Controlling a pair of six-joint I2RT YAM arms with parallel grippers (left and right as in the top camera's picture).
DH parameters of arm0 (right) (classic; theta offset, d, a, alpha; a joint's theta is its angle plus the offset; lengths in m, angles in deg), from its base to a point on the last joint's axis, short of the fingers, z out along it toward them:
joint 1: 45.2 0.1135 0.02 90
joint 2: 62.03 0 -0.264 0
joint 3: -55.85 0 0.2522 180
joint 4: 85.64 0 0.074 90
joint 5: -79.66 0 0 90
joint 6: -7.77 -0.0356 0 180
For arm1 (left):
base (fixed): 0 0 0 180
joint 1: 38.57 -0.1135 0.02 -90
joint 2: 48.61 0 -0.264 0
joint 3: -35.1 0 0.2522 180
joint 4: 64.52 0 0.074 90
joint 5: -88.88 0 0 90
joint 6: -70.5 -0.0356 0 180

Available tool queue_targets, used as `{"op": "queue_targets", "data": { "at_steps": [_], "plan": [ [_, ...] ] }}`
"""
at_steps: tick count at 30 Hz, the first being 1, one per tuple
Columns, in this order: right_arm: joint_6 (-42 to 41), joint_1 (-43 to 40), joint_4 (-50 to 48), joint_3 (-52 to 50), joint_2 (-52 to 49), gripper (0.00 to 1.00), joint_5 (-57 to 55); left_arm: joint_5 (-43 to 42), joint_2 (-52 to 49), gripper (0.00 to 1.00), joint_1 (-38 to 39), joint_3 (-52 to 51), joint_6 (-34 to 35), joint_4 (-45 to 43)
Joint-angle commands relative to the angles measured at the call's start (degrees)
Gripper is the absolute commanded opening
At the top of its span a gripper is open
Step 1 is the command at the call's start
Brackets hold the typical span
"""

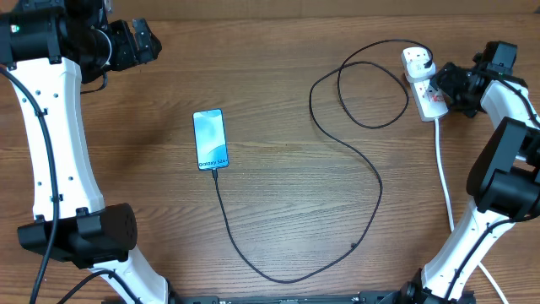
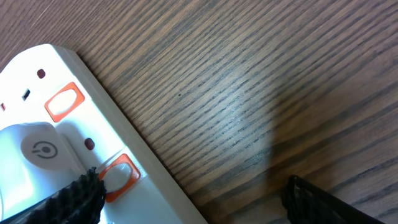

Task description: Plug charger to phone and switch on socket

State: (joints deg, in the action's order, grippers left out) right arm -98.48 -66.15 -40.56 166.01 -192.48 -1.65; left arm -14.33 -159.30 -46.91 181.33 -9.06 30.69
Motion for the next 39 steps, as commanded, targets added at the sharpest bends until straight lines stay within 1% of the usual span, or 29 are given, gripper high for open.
{"op": "queue_targets", "data": {
  "at_steps": [1,2,13,20,28,39],
  "plan": [
    [-1.31,2.97,2.62,-3.37,-5.77,0.97,5.77,0.11,-0.55,1.0,0.11,0.07,-0.11,-0.02],
    [-1.33,2.62,2.62,-3.13,-5.75,1.0,5.27,0.11,-0.55,1.0,0.11,0.07,-0.11,-0.02],
    [-1.36,-1.64,4.83,0.85,-4.22,1.0,4.94,0.11,-0.55,1.0,0.11,0.07,-0.11,-0.02],
    [-1.29,-0.96,4.37,0.61,-4.24,1.0,4.9,0.11,-0.55,1.0,0.11,0.07,-0.11,-0.02],
    [-1.33,0.55,1.6,-2.03,-4.39,1.0,3.08,0.11,-0.55,1.0,0.11,0.07,-0.11,-0.02],
    [-1.31,0.7,1.51,-2.23,-5.51,1.0,1.42,0.11,-0.55,1.0,0.11,0.07,-0.11,-0.02]
  ]
}}
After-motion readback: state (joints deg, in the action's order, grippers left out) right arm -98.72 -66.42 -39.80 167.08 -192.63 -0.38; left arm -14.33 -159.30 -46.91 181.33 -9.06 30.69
